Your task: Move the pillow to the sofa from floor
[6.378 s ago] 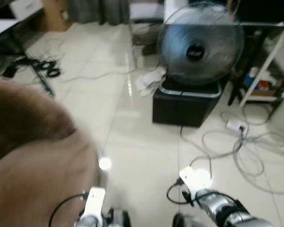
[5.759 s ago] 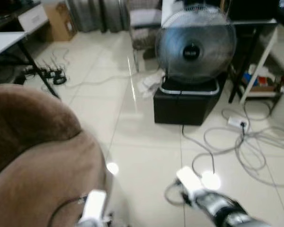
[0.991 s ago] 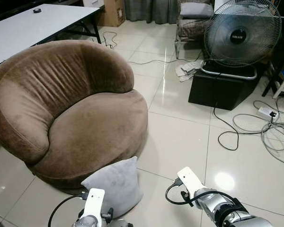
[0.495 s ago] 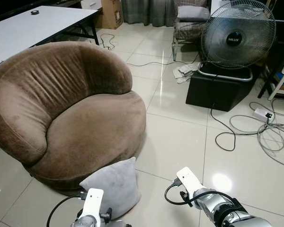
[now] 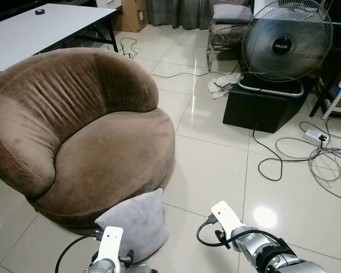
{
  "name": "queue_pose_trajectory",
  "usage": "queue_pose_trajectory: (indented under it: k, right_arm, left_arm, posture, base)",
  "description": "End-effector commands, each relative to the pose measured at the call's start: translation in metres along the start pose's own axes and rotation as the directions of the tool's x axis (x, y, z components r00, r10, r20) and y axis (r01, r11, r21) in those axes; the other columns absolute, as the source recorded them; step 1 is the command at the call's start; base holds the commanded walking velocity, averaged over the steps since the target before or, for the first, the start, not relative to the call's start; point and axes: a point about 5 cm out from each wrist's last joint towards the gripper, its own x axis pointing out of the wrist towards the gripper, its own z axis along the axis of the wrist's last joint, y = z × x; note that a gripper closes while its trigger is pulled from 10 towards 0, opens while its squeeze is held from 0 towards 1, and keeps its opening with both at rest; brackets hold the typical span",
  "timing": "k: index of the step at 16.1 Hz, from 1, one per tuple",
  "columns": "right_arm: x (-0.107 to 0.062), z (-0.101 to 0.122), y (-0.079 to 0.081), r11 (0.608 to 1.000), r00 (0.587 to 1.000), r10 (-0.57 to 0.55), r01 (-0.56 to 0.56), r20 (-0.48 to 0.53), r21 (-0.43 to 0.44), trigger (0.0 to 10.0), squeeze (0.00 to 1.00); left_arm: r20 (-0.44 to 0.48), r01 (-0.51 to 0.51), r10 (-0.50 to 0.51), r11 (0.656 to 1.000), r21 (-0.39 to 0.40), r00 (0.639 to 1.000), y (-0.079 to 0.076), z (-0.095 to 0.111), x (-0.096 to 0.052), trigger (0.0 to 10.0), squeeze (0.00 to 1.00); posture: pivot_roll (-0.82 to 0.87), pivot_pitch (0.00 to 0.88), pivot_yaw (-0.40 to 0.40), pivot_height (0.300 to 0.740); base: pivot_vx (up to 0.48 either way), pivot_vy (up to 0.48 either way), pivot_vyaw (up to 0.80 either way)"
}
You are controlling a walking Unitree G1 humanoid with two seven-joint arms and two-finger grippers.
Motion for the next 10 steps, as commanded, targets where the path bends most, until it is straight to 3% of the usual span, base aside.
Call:
queue_pose_trajectory:
  k: [1,4,10]
  right_arm:
    - [0.0001,0.0030,0.0003,1.000,1.000,-0.001,0.001,0.007,-0.001,10.0,0.00]
    - [0.0002,0.0042,0.0016,1.000,1.000,0.004,-0.004,0.014,-0.007,10.0,0.00]
    - [0.0004,0.0044,0.0033,1.000,1.000,0.003,-0.003,0.016,-0.026,10.0,0.00]
  left_arm:
    - [0.006,-0.016,0.016,1.000,-0.007,1.000,0.0040,0.0008,-0.0002,10.0,0.00]
    - [0.005,-0.021,0.021,1.000,-0.004,1.000,0.0055,0.0005,-0.0004,10.0,0.00]
    - [-0.005,-0.024,0.024,1.000,0.002,1.000,0.0072,-0.0018,-0.0009,10.0,0.00]
  posture:
    - [-0.08,0.000,0.042,0.718]
    - [-0.07,0.000,0.041,0.718]
    - [-0.07,0.000,0.039,0.718]
  base:
    - [0.000,0.000,0.00]
    - [0.000,0.000,0.00]
    - [0.000,0.000,0.66]
